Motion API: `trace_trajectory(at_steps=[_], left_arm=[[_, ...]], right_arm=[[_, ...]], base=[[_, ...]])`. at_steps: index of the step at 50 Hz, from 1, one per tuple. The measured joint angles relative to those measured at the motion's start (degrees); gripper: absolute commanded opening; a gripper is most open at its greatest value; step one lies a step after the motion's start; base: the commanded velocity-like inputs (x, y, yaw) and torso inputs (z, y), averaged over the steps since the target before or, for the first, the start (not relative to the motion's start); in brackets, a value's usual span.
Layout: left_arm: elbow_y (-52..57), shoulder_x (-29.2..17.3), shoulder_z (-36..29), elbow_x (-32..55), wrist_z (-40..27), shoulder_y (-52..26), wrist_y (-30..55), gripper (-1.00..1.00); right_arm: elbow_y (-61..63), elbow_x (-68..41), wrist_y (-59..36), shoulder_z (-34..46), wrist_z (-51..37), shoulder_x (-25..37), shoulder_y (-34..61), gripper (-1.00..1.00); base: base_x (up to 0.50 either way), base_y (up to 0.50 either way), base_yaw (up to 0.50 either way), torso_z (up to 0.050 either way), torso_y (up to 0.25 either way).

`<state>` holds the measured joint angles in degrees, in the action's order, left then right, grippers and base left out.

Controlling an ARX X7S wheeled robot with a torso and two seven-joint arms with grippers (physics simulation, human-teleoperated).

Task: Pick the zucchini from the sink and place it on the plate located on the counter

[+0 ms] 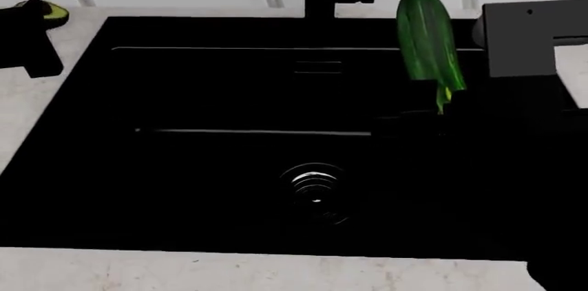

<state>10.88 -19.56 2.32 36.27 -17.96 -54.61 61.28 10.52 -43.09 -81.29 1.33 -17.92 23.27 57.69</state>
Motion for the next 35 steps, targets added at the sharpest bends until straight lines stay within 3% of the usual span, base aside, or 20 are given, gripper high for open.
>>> trace_trajectory(at_steps=[6,35], left_arm=[[0.5,-0.07,0.27,0.37,-0.28,0.16,0.28,1.0],[2.5,-0.17,1.0,2.08,-1.75,0.34,1.91,1.0]], right_arm=[[0.32,-0.26,-0.04,-0.19,-0.43,-0.06,0.02,-1.0],[1.04,-1.68,0.21,0.29,-1.13,0.49,-0.55,-1.0]], base=[[0.0,0.0,0.0,0.0,0.0],[0.0,0.5,0.0,0.0,0.0]])
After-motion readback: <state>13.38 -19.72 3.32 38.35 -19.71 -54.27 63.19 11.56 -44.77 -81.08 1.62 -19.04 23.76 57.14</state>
